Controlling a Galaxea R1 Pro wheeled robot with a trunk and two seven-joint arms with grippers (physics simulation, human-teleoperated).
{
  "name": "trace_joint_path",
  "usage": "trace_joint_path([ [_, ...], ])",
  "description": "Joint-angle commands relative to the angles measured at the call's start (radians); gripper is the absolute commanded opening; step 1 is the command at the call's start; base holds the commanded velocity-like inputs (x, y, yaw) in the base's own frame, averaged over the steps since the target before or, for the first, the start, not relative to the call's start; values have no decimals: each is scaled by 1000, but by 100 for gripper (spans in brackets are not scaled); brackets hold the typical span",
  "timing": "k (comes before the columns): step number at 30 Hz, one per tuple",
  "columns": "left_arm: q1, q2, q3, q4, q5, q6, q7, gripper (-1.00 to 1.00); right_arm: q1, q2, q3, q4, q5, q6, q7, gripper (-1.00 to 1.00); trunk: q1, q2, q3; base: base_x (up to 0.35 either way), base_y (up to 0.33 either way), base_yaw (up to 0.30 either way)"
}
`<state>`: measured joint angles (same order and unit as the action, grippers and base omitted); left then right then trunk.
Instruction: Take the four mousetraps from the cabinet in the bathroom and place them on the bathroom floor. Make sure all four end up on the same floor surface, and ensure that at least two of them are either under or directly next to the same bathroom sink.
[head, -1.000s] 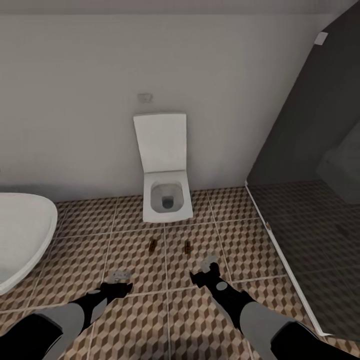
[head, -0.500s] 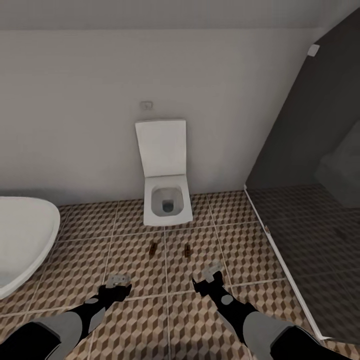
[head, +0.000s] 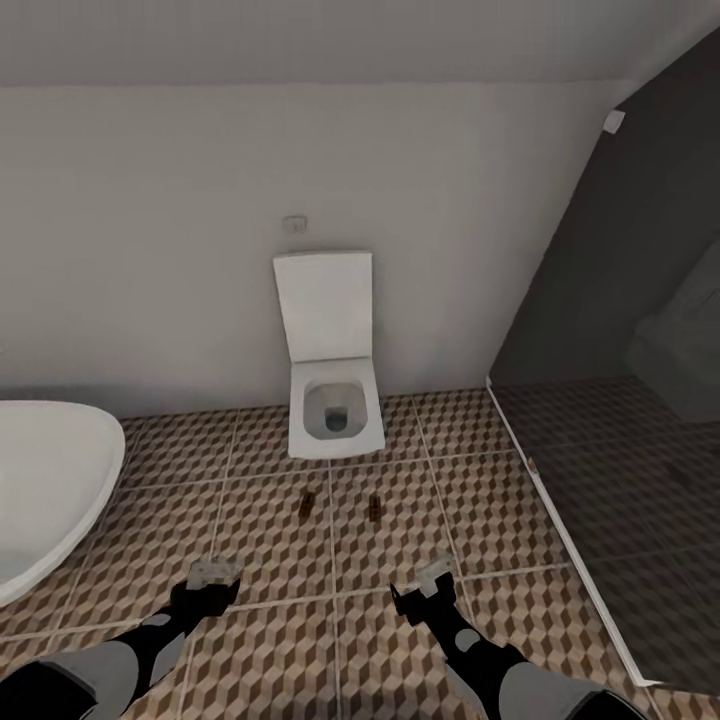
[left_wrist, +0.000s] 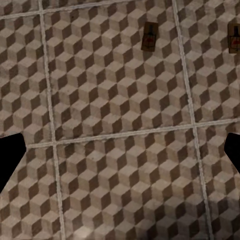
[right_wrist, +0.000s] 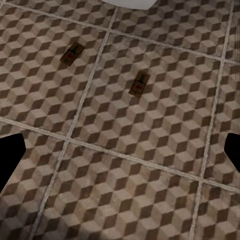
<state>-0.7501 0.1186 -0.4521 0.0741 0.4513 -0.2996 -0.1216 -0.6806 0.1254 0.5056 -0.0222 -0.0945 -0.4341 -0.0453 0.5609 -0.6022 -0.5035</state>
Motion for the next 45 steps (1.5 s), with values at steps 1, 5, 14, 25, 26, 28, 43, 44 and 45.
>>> trace_joint_path([
  [1, 2, 4, -7, 5, 10, -15, -8, 100, 3, -3, 9, 2, -15, -11, -2, 100, -4, 6, 4, 0, 0, 0],
  [5, 16, 16, -7, 5, 10, -52, 11, 100, 19, -13, 9, 2, -65, -37, -2, 100, -19, 34, 23, 0, 0, 0],
  [14, 26, -32, -7, 4, 10, -147, 279, 100, 43, -16, 9, 2, -128, -50, -3, 100, -53, 97, 66, 0, 0, 0],
  [25, 64, -78, -7, 6, 10, -283, 355, 100, 55, -16, 9, 2, -134, -52, -3, 100, -96, 174, 118, 0, 0, 0],
  [26, 76, -79, -7, 6, 10, -309, 356, 100, 56, -16, 10, 2, -134, -56, -3, 100, -99, 181, 123, 0, 0, 0],
  [28, 90, -79, -7, 6, 10, -336, 357, 100, 57, -16, 9, 2, -134, -65, -3, 100, -107, 195, 132, 0, 0, 0],
  [43, 234, -67, -7, 6, 9, -470, 309, 100, 91, -16, 10, 2, -134, -116, -2, 100, -111, 202, 160, 0, 0, 0],
  [44, 239, -62, -7, 6, 9, -471, 284, 100, 93, -15, 10, 2, -134, -117, -2, 100, -111, 202, 161, 0, 0, 0],
  [45, 242, -59, -7, 6, 9, -471, 270, 100, 94, -15, 10, 2, -134, -118, -2, 100, -111, 202, 163, 0, 0, 0],
])
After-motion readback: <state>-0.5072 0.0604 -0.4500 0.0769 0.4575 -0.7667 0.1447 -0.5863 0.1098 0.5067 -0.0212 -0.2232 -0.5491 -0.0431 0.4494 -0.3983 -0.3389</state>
